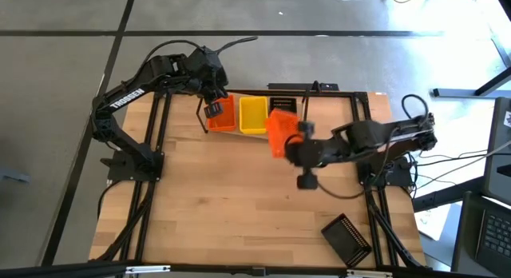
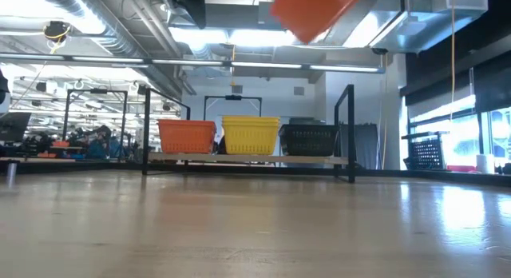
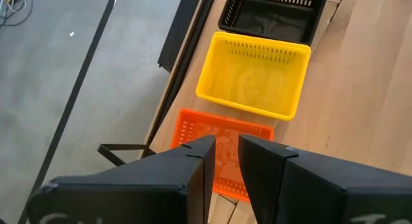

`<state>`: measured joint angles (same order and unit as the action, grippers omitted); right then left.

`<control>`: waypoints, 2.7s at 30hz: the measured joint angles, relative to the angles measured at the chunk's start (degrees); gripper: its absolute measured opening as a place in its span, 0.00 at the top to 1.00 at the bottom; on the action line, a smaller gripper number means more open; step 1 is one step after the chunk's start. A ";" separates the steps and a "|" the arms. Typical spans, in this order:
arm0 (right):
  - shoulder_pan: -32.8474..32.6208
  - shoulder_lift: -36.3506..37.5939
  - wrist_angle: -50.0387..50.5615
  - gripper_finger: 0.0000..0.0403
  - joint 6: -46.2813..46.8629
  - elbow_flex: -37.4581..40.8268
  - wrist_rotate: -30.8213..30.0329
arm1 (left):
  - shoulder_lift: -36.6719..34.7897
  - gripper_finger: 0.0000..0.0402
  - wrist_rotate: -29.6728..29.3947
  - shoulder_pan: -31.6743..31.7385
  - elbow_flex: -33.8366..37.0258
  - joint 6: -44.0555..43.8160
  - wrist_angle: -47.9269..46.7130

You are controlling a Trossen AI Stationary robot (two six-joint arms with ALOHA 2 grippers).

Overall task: Stack baskets on shelf by color
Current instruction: Stack the orange bin on the stacked bins on the shelf

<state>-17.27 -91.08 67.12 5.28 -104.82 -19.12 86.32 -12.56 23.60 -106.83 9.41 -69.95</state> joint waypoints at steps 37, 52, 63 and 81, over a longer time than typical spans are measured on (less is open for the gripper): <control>12.21 -26.81 1.23 1.00 1.77 0.59 21.23 | 0.00 0.85 6.09 -0.14 0.00 1.26 0.09; 17.26 -26.81 4.14 1.00 -1.66 0.59 26.00 | 0.00 0.85 6.08 -0.14 0.00 1.11 0.09; 18.98 -26.79 4.00 1.00 -2.74 0.74 26.75 | 0.00 0.85 6.07 -0.14 0.00 1.07 0.09; 21.39 -26.70 4.65 1.00 -4.28 7.15 20.54 | 0.00 0.85 6.03 -0.14 0.00 -0.28 0.11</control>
<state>4.12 -117.78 71.77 0.99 -97.67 1.42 86.32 -6.52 23.46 -106.83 9.13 -69.84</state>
